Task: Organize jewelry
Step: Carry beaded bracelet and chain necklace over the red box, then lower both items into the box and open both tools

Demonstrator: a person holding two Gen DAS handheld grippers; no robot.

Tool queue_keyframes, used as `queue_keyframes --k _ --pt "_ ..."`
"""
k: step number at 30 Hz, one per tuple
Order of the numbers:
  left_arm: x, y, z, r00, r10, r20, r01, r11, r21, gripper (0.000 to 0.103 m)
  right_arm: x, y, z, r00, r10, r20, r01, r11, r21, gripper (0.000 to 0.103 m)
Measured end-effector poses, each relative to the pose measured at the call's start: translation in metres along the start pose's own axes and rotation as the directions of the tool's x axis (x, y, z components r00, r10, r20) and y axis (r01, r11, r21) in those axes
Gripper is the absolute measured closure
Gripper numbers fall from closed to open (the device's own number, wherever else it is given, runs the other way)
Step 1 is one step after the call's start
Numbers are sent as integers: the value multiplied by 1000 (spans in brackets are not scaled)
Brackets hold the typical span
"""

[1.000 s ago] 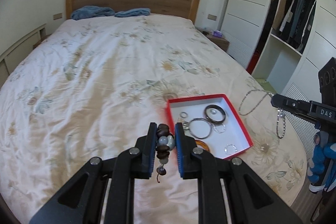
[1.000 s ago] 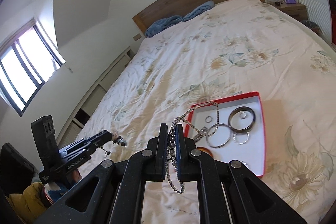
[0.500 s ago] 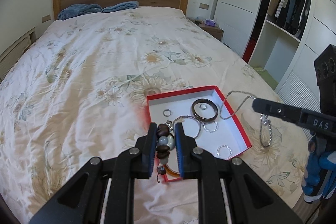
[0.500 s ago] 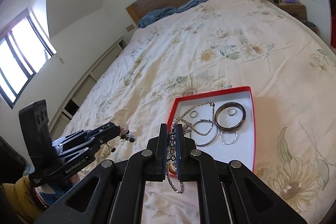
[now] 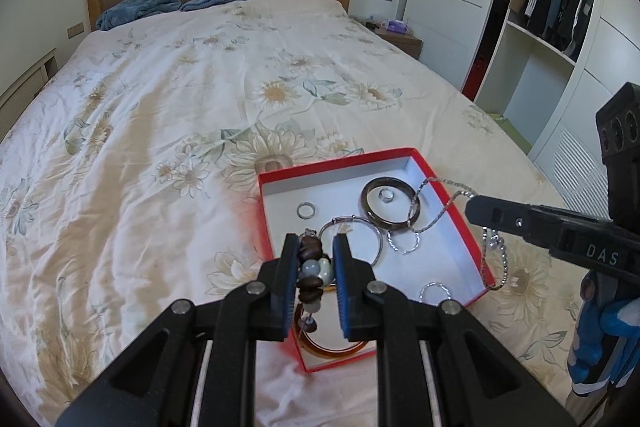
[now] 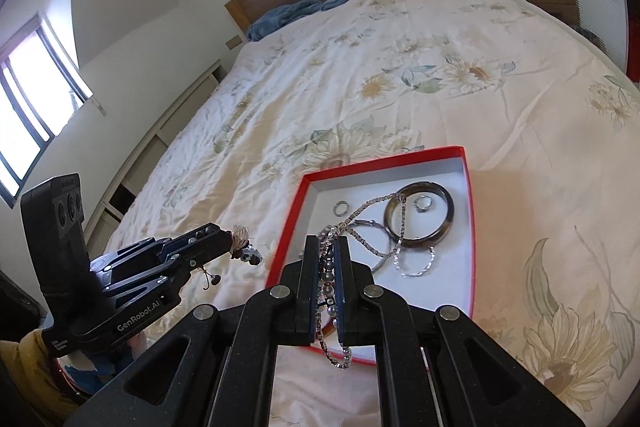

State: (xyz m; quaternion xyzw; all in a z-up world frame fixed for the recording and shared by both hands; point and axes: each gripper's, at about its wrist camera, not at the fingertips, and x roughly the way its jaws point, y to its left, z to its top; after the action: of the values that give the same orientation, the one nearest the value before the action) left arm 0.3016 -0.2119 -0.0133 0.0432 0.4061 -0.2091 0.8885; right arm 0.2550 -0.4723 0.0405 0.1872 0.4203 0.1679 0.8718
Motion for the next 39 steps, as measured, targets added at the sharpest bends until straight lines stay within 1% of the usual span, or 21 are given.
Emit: queue_keyframes --k 10,21,25,33,39 --pt "38 -7 -4 999 3 -46 -3 1000 9 87 27 -22 -4 999 -26 -30 26 1000 12 96" --pt "78 -18 -10 995 37 -95 -34 999 36 87 51 -44 -13 995 -76 -71 75 997 -11 96" --pt "88 -26 -14 993 55 -105 -49 997 63 87 56 -52 -17 992 -91 -85 91 996 -14 96" --pt "106 -35 -27 987 73 -145 -60 994 91 87 65 -54 -28 980 -160 -114 153 986 -68 96" --pt "110 -38 -32 985 80 -150 -64 992 107 87 68 -53 -32 977 -176 -119 166 982 -89 96"
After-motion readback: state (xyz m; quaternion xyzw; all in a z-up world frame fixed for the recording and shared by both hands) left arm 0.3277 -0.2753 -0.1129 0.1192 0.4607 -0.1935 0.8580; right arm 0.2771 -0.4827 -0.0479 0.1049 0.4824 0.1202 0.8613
